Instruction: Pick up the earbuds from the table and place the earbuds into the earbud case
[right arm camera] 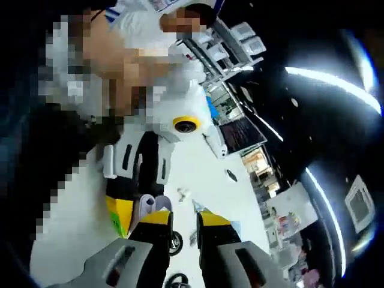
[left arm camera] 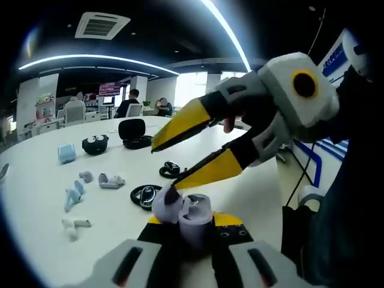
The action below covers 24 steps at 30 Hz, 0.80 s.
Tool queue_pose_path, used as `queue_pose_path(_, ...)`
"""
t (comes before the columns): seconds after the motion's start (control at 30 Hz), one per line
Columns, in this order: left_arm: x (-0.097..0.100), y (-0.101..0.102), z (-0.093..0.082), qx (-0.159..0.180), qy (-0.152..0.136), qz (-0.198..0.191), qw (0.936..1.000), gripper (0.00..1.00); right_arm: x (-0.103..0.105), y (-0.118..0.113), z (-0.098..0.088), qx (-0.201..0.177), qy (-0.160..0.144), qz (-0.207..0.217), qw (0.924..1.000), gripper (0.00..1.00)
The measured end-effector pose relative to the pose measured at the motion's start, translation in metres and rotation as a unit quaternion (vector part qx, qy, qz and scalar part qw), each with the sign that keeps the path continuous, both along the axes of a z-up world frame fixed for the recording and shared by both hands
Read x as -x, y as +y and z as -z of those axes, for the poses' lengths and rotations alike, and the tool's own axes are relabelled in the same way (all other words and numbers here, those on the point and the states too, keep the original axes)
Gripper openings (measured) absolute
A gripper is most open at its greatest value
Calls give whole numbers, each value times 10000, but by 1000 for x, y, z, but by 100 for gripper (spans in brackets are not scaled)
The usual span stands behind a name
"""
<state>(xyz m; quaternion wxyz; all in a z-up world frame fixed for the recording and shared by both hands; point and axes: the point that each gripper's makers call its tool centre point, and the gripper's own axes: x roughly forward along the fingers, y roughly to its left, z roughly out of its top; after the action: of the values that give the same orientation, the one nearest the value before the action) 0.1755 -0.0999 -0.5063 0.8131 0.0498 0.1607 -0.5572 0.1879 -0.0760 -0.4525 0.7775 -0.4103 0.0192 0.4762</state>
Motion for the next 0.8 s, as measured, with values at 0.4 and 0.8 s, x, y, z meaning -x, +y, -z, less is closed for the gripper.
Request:
queue_pose_path(0.4, 2, 2, 0, -130, -150, 32, 9998, 20, -5, -10, 22, -2944, 3384, 1556, 8801, 36)
queue_pose_path(0.8, 2, 0, 1, -168, -201, 66, 9996, 20, 0, 0, 34, -3753, 4247, 1742, 8053, 30)
